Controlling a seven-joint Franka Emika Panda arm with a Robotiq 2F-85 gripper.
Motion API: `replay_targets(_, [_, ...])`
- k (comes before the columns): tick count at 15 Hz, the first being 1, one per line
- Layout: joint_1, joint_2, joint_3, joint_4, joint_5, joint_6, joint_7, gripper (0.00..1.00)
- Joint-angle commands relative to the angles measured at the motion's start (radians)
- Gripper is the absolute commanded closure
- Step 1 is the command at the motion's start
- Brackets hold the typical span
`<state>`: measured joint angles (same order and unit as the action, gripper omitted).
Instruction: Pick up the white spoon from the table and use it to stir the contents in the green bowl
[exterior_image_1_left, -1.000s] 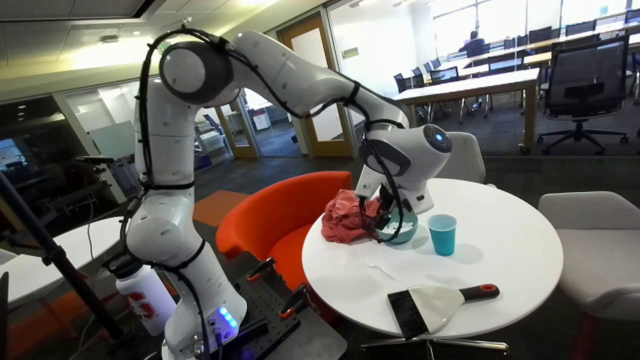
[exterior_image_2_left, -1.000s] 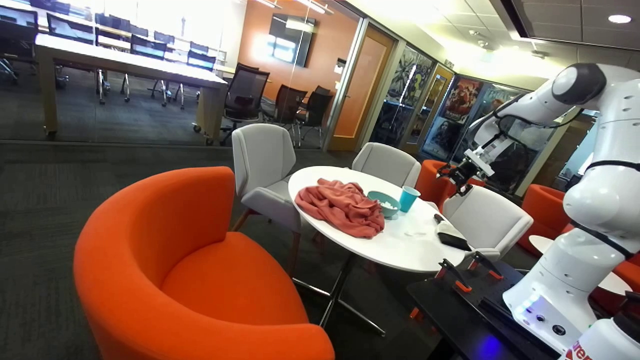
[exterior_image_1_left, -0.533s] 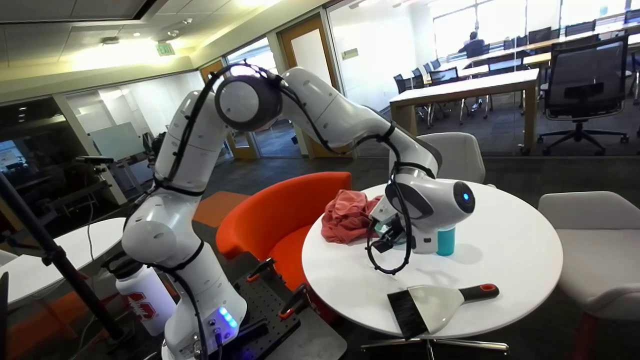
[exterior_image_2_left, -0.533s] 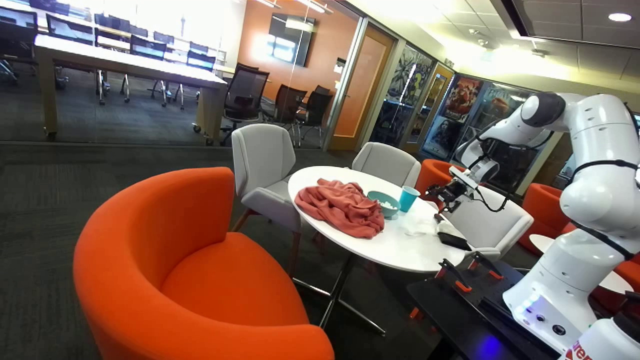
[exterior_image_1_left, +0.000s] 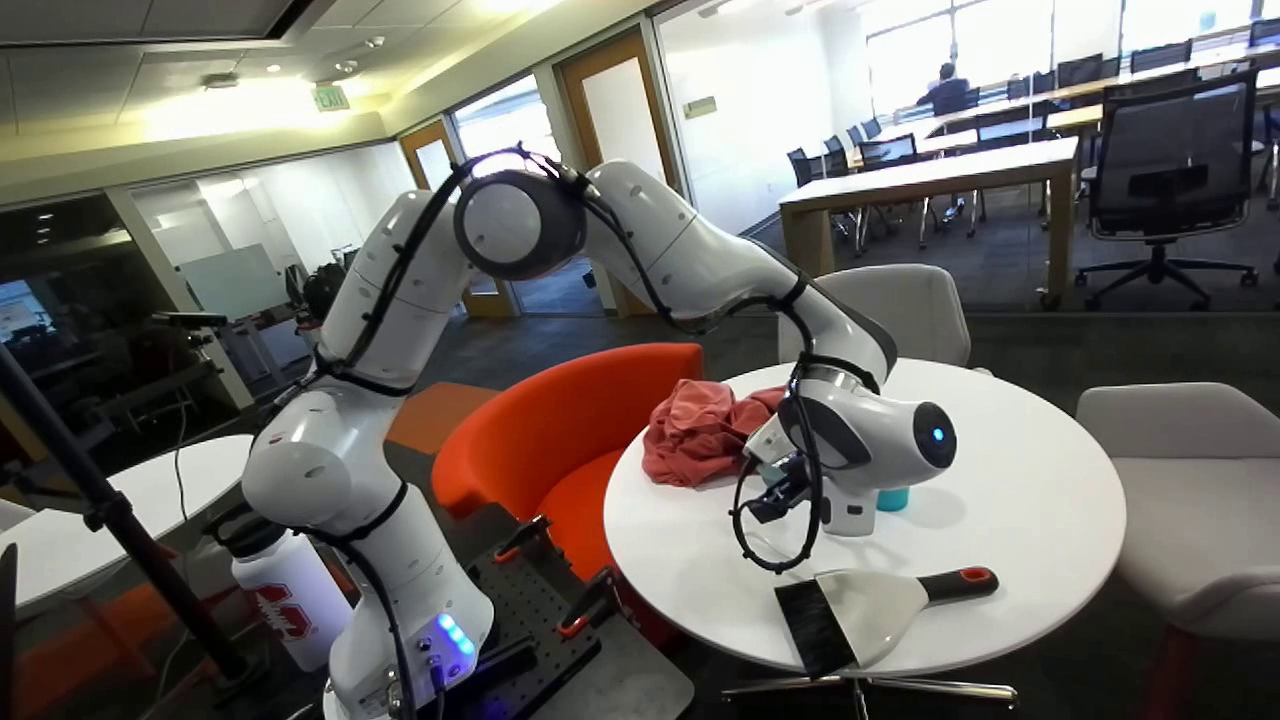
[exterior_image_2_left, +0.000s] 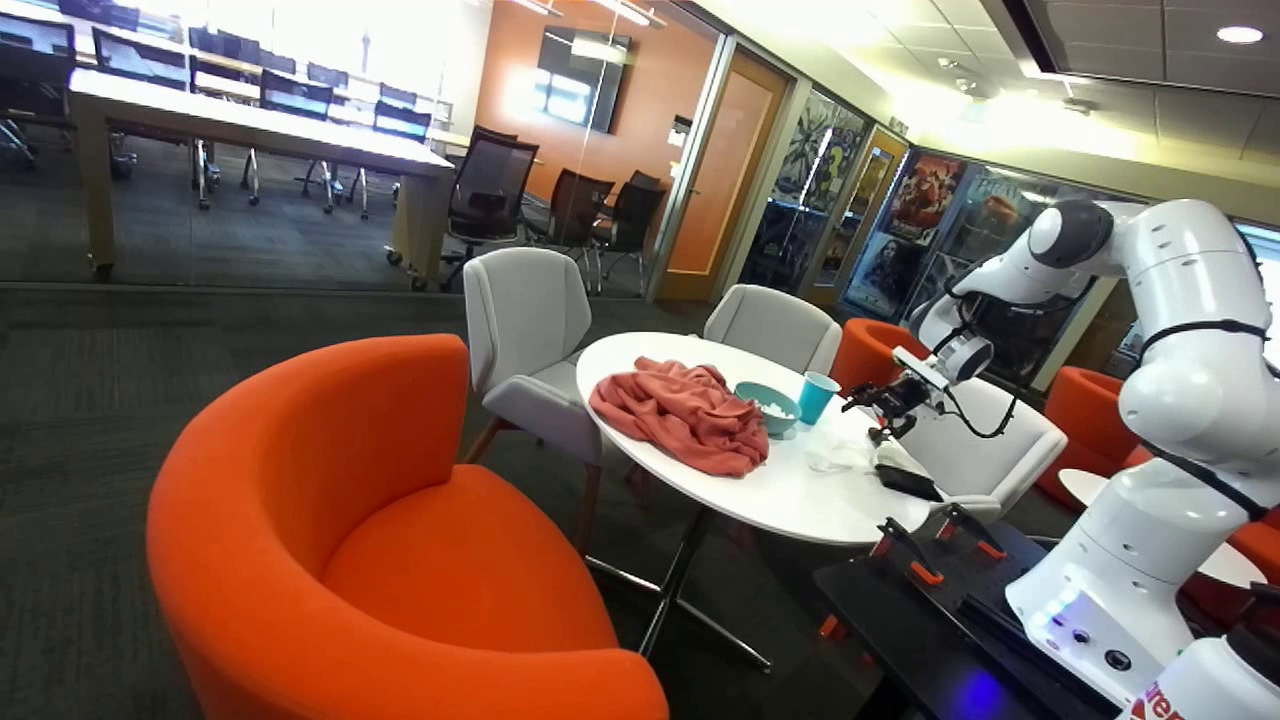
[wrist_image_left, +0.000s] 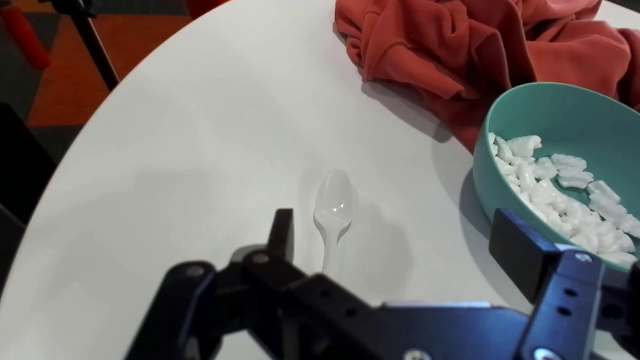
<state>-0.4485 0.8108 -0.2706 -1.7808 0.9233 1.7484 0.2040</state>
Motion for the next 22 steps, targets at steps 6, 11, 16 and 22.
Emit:
replay_targets(6, [0.052, 0.099, -0.005, 0.036, -0.032, 0.094, 0.033, 0.0])
replay_targets(11, [0.093, 0.139, -0.005, 0.02, -0.036, 0.235, 0.038, 0.0])
replay_targets(16, [0.086, 0.139, -0.007, 0.015, -0.054, 0.242, 0.039, 0.0])
replay_targets(22, [0.063, 0.148, -0.008, 0.031, -0.088, 0.213, 0.066, 0.0])
